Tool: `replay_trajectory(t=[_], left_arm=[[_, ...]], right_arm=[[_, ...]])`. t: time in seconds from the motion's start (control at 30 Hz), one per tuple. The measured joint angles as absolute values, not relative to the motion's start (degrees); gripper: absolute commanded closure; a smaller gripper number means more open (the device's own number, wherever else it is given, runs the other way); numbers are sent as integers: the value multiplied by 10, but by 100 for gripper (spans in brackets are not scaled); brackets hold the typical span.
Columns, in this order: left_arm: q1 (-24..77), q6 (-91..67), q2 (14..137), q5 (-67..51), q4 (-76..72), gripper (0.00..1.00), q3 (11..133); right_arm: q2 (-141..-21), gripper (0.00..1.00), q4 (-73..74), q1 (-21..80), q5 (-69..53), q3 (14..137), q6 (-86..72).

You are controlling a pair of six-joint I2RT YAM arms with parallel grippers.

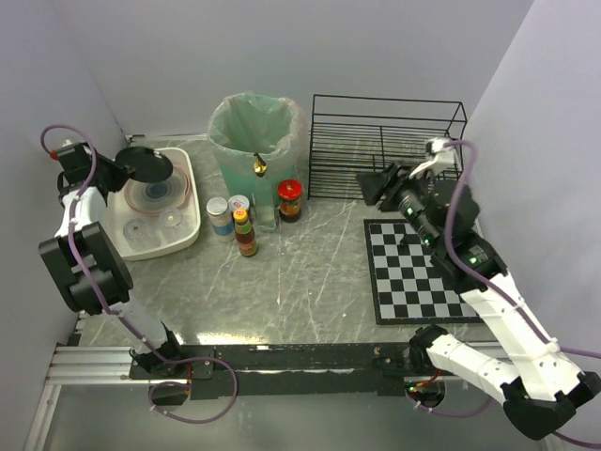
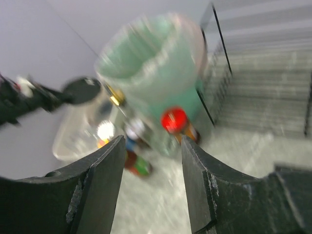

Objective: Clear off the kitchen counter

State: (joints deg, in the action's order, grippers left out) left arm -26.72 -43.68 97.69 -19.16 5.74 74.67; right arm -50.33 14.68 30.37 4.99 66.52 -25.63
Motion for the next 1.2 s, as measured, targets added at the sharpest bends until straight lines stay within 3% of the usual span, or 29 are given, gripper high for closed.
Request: replay_trajectory(t=[0.23,0.33,0.5,0.7,0.83,1.13,1.2], left_arm=[[-234,-397,1035,-118,112,97,791],[-224,-392,1045,-97,119,83,792],[-223,-383,1061,-52,121,81,792],[-226,-376,1079,-23,121,49,792],[-226,-375,1092,-20,121,33,792],[-226,-377,1103,-15,129,25,792],[-225,-377,1103,-10,138,19,792]], right_arm=[[-470,43,196,304,50,584,-262],[-455,43,199,304,50,576,-262],[-441,43,202,304,48,575,-264],[-439,43,204,304,36,564,-271],[-439,43,207,304,31,562,-273],[-437,43,210,304,19,558,-276],[-437,43,212,304,19,558,-276]])
